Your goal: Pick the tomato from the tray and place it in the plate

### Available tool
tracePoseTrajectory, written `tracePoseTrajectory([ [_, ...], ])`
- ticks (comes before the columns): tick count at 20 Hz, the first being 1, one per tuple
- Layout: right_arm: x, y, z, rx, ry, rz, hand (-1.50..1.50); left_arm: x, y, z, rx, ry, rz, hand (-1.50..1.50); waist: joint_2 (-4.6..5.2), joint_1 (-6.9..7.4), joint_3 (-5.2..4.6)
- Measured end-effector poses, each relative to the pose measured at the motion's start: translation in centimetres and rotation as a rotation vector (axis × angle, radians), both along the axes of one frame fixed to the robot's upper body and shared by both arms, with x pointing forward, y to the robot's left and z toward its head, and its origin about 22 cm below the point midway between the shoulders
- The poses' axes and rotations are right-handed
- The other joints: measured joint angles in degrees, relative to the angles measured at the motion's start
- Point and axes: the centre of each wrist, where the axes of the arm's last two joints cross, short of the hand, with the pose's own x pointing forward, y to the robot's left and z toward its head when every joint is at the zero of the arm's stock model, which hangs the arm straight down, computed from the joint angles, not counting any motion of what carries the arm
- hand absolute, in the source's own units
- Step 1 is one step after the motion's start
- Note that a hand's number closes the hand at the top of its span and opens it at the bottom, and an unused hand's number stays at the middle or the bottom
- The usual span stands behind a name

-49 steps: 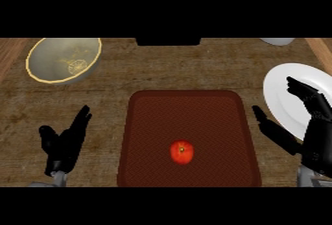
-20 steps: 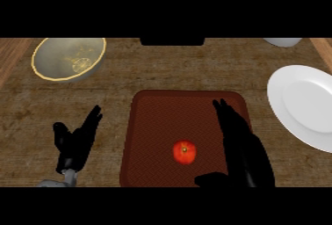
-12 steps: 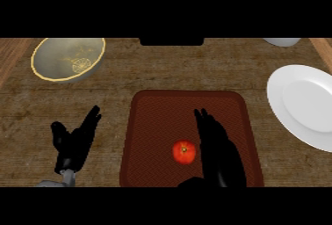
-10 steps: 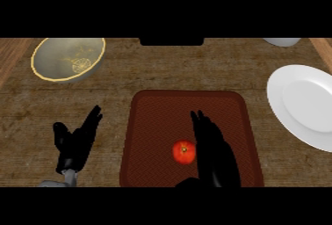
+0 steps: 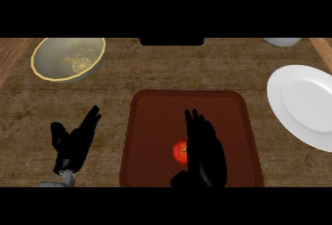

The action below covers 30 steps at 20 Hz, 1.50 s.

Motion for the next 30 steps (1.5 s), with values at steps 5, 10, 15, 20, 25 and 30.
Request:
tracePoseTrajectory([
  [5, 0.6, 0.2, -1.1, -0.041, 0.015, -0.019, -1.50, -0.2, -0.6, 0.0, 0.007, -0.011, 0.004, 0.00, 0.00, -0.01, 0.02],
  [10, 1.1, -0.1, -2.7, -0.053, 0.051, -0.028, -1.50, -0.4, -0.8, 0.0, 0.003, -0.011, 0.000, 0.00, 0.02, -0.03, 0.00],
  [15, 1.0, 0.2, -4.1, -0.078, 0.098, -0.014, 1.50, -0.3, -0.8, 0.0, -0.008, -0.011, -0.001, 0.00, 0.00, -0.05, -0.01],
  [20, 2.2, 0.4, -4.9, -0.131, 0.101, 0.041, 1.50, -0.3, -0.7, -0.3, -0.011, -0.025, -0.008, 0.00, -0.10, -0.03, 0.06],
  [25, 2.1, 0.7, -5.0, -0.175, 0.073, 0.056, 1.50, -0.1, -0.3, -0.1, -0.018, -0.011, -0.010, 0.00, -0.15, -0.04, 0.01],
  [30, -1.7, -2.1, -5.5, -0.166, 0.039, 0.145, 1.50, -0.5, -0.2, -0.3, -0.005, -0.014, 0.011, 0.00, -0.30, -0.55, 0.03],
])
